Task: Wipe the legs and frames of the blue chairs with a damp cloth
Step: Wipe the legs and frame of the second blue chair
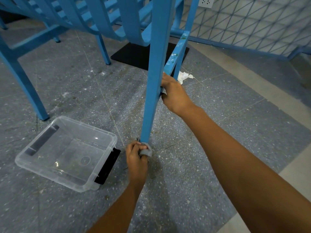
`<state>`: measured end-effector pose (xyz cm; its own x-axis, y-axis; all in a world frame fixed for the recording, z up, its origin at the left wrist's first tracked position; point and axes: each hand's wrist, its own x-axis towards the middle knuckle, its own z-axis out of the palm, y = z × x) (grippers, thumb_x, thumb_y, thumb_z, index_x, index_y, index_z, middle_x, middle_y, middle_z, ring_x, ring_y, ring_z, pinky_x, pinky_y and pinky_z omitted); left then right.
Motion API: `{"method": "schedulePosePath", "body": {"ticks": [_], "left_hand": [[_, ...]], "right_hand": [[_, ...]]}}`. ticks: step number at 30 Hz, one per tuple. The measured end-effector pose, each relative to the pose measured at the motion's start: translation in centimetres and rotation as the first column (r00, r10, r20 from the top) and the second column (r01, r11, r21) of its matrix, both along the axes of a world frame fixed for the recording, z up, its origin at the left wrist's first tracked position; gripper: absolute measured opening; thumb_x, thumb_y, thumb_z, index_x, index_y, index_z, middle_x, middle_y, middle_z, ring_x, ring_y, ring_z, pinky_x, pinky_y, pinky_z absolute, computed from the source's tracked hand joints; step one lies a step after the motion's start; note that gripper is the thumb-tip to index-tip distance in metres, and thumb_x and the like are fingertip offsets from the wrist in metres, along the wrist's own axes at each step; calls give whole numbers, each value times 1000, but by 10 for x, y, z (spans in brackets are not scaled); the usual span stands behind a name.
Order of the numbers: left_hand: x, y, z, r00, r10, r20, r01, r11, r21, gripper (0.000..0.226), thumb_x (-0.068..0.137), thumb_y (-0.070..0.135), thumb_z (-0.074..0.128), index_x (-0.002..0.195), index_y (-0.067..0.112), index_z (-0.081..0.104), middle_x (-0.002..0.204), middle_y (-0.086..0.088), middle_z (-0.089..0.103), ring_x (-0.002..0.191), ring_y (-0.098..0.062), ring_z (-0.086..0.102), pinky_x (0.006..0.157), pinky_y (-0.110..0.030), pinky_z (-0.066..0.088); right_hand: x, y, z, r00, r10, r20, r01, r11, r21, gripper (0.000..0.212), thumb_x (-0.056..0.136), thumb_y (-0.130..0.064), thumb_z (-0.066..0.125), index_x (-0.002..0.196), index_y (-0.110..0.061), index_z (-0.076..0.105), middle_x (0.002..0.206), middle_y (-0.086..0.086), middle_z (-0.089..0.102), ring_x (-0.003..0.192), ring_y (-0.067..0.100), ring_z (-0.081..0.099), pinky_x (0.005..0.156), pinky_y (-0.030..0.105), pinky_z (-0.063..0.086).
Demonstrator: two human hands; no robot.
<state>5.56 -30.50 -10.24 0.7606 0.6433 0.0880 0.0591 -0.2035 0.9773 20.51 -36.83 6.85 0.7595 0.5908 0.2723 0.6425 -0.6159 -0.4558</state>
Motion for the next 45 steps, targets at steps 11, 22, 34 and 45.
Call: {"method": "schedulePosePath", "body": {"ticks": [11,22,34,45], "left_hand": [[-10,3,7,996,81,39,-79,996,-52,26,81,-15,56,79,11,56,96,11,44,90,7,53,76,2,43],[0,4,-8,999,16,-48,-18,999,-28,25,80,-18,54,75,7,54,94,12,45,83,16,52,77,0,45],[-3,2,-21,989,23,-146,-28,999,-27,16,82,-16,53,86,-1,59,92,7,44,80,-1,47,75,1,41],[8,6,-30,930,-16,-366,-114,937,-331,44,80,-16,48,65,25,51,97,-8,50,83,3,50,72,-1,41]], "right_hand": [[2,1,-3,1000,13,14,-13,1000,10,58,78,16,54,127,-15,53,142,-1,44,138,18,31,116,30,23],[1,-1,-2,999,8,42,-8,1000,-4,56,79,14,54,127,-15,53,140,0,46,136,17,32,107,16,17],[-1,-1,0,1000,20,22,-20,1000,12,56,80,15,52,128,-15,52,142,1,44,138,18,30,112,23,21],[2,-2,-3,999,29,26,-29,1000,10,59,79,16,53,130,-15,50,143,-1,42,140,18,27,111,19,16]]}}
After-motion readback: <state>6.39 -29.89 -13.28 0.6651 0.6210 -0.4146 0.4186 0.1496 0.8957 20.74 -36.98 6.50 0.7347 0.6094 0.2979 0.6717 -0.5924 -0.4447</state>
